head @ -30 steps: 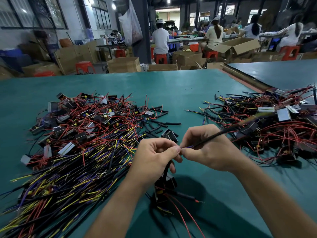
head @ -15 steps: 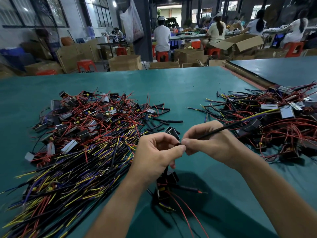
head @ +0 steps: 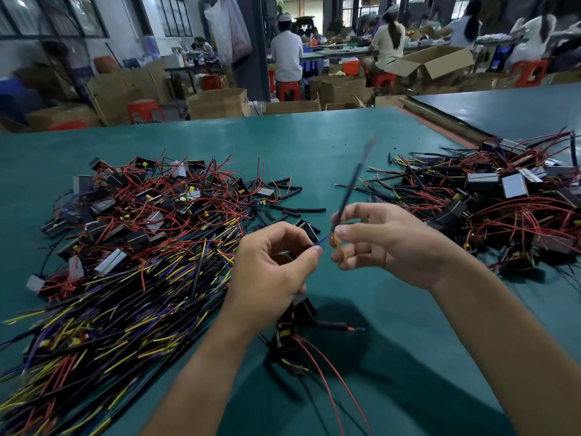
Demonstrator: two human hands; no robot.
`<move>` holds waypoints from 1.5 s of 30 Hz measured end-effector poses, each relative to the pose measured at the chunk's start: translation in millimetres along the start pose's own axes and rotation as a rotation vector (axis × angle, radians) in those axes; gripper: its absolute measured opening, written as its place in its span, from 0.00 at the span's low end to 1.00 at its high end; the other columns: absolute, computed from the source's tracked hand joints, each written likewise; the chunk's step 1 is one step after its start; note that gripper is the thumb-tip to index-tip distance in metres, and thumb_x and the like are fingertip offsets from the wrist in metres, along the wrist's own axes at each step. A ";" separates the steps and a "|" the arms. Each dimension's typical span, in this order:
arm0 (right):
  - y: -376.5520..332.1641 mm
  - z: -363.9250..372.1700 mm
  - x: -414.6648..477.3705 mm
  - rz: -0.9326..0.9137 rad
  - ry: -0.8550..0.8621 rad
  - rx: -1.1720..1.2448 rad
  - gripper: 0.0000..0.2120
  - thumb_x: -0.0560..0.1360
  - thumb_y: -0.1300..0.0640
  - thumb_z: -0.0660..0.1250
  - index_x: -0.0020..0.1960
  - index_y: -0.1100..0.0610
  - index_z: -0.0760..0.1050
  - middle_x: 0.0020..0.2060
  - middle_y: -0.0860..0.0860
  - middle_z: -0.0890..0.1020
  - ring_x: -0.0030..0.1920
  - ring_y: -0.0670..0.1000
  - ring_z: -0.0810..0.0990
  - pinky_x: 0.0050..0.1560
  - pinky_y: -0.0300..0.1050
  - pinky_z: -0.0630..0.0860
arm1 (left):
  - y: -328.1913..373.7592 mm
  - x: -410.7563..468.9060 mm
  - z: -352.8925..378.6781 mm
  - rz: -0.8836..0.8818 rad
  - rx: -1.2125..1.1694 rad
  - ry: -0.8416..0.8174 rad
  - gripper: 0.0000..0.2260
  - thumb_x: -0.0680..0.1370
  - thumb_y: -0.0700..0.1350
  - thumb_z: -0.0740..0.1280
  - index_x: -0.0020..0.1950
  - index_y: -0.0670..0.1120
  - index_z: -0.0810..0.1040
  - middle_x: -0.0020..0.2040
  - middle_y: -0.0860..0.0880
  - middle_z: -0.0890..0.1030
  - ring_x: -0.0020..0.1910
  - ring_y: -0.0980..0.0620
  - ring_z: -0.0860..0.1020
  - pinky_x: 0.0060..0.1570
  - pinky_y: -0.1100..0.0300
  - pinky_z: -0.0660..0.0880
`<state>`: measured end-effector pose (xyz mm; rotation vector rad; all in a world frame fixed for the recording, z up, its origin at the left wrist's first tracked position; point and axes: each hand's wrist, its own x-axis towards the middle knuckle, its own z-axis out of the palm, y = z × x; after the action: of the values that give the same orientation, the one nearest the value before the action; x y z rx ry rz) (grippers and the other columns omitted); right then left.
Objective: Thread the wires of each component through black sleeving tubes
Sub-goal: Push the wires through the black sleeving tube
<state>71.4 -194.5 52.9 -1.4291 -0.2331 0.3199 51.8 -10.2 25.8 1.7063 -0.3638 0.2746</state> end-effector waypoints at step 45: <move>7.0 11.8 0.5 -0.265 -0.022 -0.127 0.08 0.65 0.58 0.74 0.40 0.62 0.78 0.29 0.51 0.79 0.29 0.50 0.73 0.32 0.39 0.75 | 11.4 0.3 -11.8 -0.434 -0.337 -0.366 0.07 0.71 0.48 0.69 0.36 0.47 0.84 0.32 0.48 0.80 0.27 0.54 0.74 0.28 0.64 0.71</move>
<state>67.3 -182.6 47.5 -1.5000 -0.4628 0.1050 47.9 -0.2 38.3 1.4512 -0.2772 -0.4018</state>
